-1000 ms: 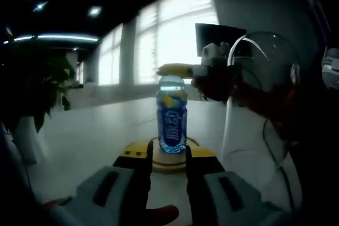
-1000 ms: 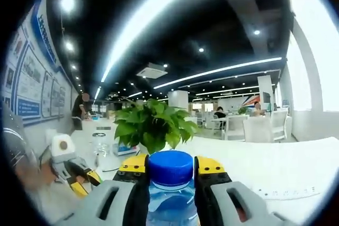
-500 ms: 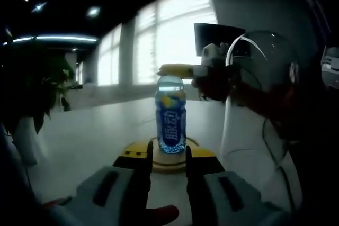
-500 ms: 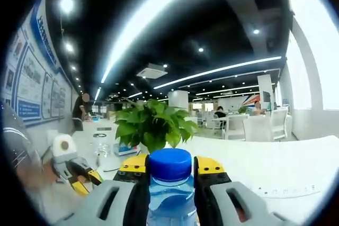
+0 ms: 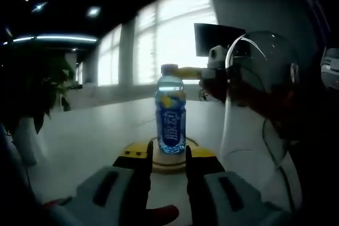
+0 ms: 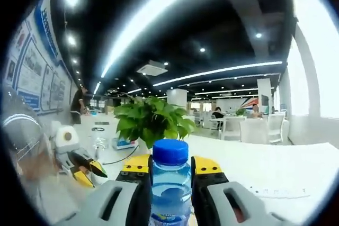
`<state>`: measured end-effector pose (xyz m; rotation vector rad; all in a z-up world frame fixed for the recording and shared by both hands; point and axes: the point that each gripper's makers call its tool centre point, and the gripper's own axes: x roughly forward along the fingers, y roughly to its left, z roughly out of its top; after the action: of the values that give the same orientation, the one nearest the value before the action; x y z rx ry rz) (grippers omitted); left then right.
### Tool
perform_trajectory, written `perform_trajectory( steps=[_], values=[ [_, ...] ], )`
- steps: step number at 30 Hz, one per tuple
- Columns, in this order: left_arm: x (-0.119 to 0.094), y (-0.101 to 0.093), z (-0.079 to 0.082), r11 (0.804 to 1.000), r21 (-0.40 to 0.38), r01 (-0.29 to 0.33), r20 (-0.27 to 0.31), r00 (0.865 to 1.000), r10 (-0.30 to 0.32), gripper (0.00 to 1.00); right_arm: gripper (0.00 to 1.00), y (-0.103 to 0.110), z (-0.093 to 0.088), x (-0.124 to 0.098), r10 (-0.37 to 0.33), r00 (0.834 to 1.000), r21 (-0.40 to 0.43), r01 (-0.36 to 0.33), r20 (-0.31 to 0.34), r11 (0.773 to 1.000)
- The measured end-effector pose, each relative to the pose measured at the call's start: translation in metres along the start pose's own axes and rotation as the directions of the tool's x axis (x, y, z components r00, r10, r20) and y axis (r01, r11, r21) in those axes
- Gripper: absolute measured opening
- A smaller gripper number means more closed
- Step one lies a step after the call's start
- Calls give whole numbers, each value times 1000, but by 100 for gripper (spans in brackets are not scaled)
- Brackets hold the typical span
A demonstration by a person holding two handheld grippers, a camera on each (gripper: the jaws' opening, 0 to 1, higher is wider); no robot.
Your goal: Open the cover put in the Mizone put the cover back on
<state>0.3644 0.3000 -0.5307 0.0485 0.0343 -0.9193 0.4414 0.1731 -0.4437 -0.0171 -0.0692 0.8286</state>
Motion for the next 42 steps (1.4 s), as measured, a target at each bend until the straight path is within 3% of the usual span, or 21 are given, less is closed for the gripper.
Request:
perform_trajectory(
  steps=[12,18,23,31,38,42],
  values=[
    [1,1,1,1000,-7,-1,17,1000,1,20,14,-21,-11,-56,-73,997,46,71,36,996],
    [1,1,3,1000,-3,3,24,1000,-3,20,14,-32,-27,-89,-127,992,-3,127,25,992],
    [2,1,2,1000,-7,1,23,1000,-1,20,12,-41,-45,-109,-134,990,14,134,43,991],
    [1,2,6,1000,-15,1,42,999,-1,20,12,-53,-59,-125,-173,984,41,171,35,984],
    [-1,8,7,999,-26,-20,52,998,21,20,12,-53,-65,-139,-174,982,78,167,80,983],
    [-1,9,9,1000,-15,-26,53,998,27,21,12,-48,-63,-142,-163,984,24,161,77,987]
  ],
)
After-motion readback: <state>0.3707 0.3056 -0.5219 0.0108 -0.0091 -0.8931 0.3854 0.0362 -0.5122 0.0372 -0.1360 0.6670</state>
